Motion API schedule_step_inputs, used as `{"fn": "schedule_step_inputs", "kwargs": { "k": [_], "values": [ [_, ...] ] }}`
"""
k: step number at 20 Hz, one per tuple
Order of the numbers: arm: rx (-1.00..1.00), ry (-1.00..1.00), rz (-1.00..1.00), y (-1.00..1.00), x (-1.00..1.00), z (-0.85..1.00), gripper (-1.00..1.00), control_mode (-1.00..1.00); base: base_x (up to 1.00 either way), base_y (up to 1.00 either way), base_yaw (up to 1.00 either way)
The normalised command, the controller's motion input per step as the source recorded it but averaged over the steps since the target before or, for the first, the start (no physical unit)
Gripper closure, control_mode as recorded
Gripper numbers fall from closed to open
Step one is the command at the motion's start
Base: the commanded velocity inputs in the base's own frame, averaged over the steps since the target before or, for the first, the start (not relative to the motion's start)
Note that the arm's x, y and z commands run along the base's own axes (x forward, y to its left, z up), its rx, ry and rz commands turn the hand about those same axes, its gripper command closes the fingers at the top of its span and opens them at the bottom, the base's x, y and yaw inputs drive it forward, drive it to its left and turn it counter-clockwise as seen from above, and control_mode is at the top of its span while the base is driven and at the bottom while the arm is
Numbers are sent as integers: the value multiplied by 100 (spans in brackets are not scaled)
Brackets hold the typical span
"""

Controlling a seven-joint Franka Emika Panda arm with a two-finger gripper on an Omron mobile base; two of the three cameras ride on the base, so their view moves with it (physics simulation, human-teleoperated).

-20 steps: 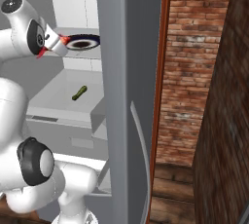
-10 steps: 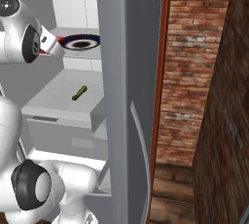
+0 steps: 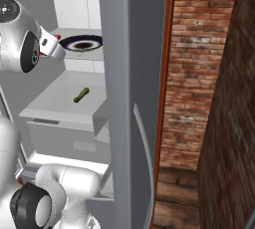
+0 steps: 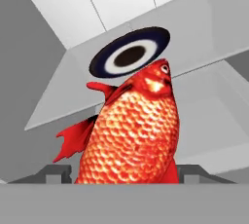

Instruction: Transport the fish from the fridge to the microwave and turn on the microwave.

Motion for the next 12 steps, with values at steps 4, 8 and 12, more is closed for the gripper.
{"fn": "schedule_step_inputs", "kwargs": {
  "k": [4, 8, 12],
  "values": [
    [0, -10, 5, -14, -45, 10, 100, -100, 0, 0, 0],
    [-1, -15, 5, -8, -57, 0, 100, -100, 0, 0, 0],
    [-3, -17, 3, -10, -54, 1, 100, -100, 0, 0, 0]
  ]
}}
